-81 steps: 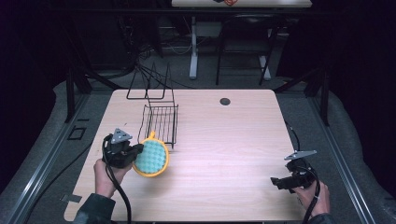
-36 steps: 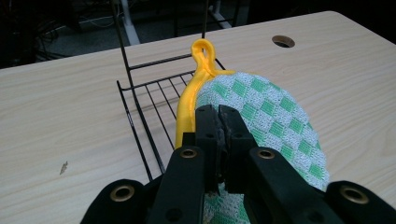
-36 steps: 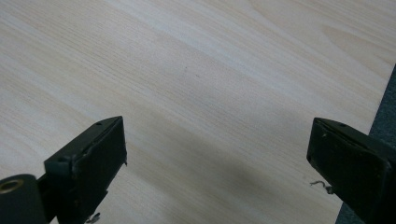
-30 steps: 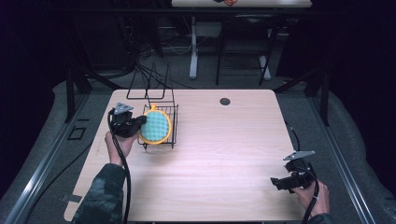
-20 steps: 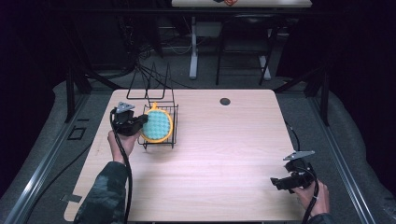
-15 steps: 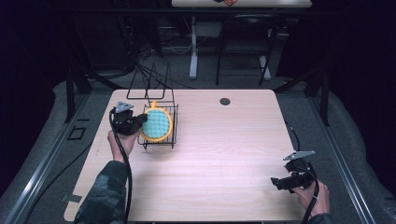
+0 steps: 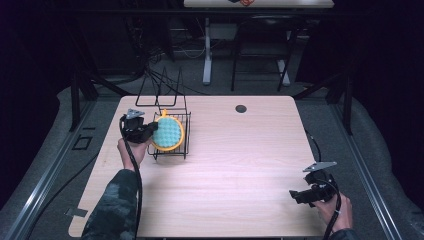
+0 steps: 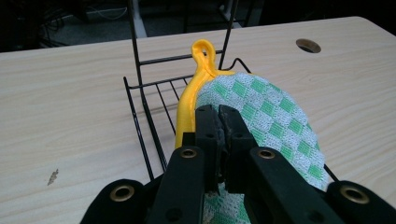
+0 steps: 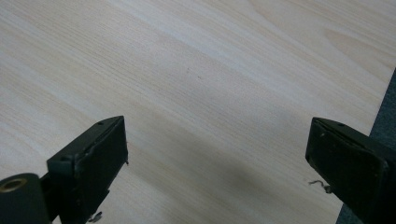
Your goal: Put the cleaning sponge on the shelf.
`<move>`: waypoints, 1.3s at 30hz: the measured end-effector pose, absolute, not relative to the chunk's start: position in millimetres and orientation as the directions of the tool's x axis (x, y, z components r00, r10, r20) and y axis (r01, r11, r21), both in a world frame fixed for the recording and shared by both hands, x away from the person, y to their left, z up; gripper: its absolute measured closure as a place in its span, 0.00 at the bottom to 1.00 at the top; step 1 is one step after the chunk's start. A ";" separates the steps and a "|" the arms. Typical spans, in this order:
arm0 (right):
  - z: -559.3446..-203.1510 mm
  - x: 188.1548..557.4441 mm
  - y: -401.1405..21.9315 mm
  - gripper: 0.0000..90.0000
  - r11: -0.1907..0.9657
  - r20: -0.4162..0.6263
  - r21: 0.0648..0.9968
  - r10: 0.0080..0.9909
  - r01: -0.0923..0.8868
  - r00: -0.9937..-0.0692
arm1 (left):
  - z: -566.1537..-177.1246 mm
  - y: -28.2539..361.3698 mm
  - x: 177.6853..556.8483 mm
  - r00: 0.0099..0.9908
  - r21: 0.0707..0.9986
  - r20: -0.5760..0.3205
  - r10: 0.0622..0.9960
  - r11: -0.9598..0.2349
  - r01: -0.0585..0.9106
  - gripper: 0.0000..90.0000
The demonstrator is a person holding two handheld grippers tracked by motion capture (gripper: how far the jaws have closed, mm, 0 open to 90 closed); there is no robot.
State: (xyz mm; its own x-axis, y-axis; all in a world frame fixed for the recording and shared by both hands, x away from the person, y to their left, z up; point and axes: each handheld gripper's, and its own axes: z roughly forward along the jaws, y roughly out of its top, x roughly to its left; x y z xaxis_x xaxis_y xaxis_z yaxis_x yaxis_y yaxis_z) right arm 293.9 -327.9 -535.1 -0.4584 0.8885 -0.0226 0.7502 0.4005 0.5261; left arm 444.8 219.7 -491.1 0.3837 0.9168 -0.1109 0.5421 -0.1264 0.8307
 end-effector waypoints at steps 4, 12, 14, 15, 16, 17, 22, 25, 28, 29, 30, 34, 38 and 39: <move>-533.5 293.3 -326.9 0.06 0.408 -0.027 0.524 0.885 0.748 -0.464 | -497.1 218.1 449.5 0.379 0.814 -0.125 0.917 -0.123 0.567 0.97; -533.4 293.0 -326.2 0.07 0.410 -0.028 0.524 0.884 0.747 -0.466 | -504.1 218.6 455.8 0.378 0.809 -0.123 0.918 -0.128 0.573 0.97; -533.6 293.1 -326.2 0.07 0.409 -0.025 0.524 0.884 0.747 -0.467 | -506.0 218.6 457.0 0.372 0.806 -0.130 0.919 -0.121 0.579 0.97; -534.1 293.2 -326.1 0.07 0.407 -0.025 0.524 0.885 0.748 -0.465 | -507.1 218.7 457.9 0.371 0.805 -0.130 0.919 -0.121 0.581 0.97; -534.4 293.4 -326.2 0.07 0.409 -0.026 0.523 0.885 0.748 -0.466 | -508.3 218.9 458.9 0.369 0.802 -0.130 0.920 -0.121 0.585 0.97; -534.8 293.5 -326.1 0.07 0.412 -0.026 0.521 0.883 0.748 -0.468 | -509.2 219.0 459.9 0.370 0.800 -0.129 0.920 -0.124 0.587 0.97; -535.6 294.0 -325.3 0.07 0.417 -0.029 0.521 0.881 0.745 -0.472 | -516.3 220.4 466.2 0.361 0.789 -0.135 0.923 -0.120 0.602 0.97; -535.1 293.8 -325.8 0.07 0.418 -0.030 0.517 0.881 0.747 -0.473 | -519.9 221.0 470.3 0.355 0.787 -0.148 0.923 -0.107 0.608 0.97; -534.9 293.5 -326.0 0.07 0.413 -0.027 0.521 0.882 0.747 -0.470 | -522.6 220.8 473.4 0.356 0.785 -0.155 0.922 -0.104 0.610 0.97; -534.9 293.5 -326.0 0.07 0.413 -0.026 0.521 0.883 0.747 -0.470 | -523.6 220.5 474.3 0.358 0.782 -0.152 0.921 -0.109 0.614 0.97; -535.0 293.4 -325.9 0.07 0.414 -0.027 0.520 0.882 0.747 -0.470 | -525.1 220.0 475.5 0.356 0.784 -0.152 0.922 -0.107 0.612 0.97; -534.8 293.5 -325.8 0.07 0.417 -0.034 0.522 0.882 0.744 -0.471 | -529.6 220.1 479.8 0.356 0.779 -0.148 0.923 -0.113 0.616 0.97; -534.6 293.4 -326.0 0.07 0.413 -0.028 0.521 0.883 0.747 -0.469 | -531.9 220.5 482.7 0.355 0.780 -0.149 0.923 -0.111 0.616 0.96; -534.8 293.5 -325.9 0.07 0.414 -0.029 0.521 0.883 0.747 -0.469 | -532.6 220.2 483.5 0.356 0.781 -0.155 0.921 -0.106 0.615 0.96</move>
State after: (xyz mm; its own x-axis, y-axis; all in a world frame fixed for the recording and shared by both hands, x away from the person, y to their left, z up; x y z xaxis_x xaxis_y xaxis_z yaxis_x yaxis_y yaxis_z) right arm 293.5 -325.9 -534.8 -0.4691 0.8827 -0.0289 0.7468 0.4139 0.5205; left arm 483.5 220.2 -532.6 0.3560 0.9215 -0.1554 0.6153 -0.1060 0.7811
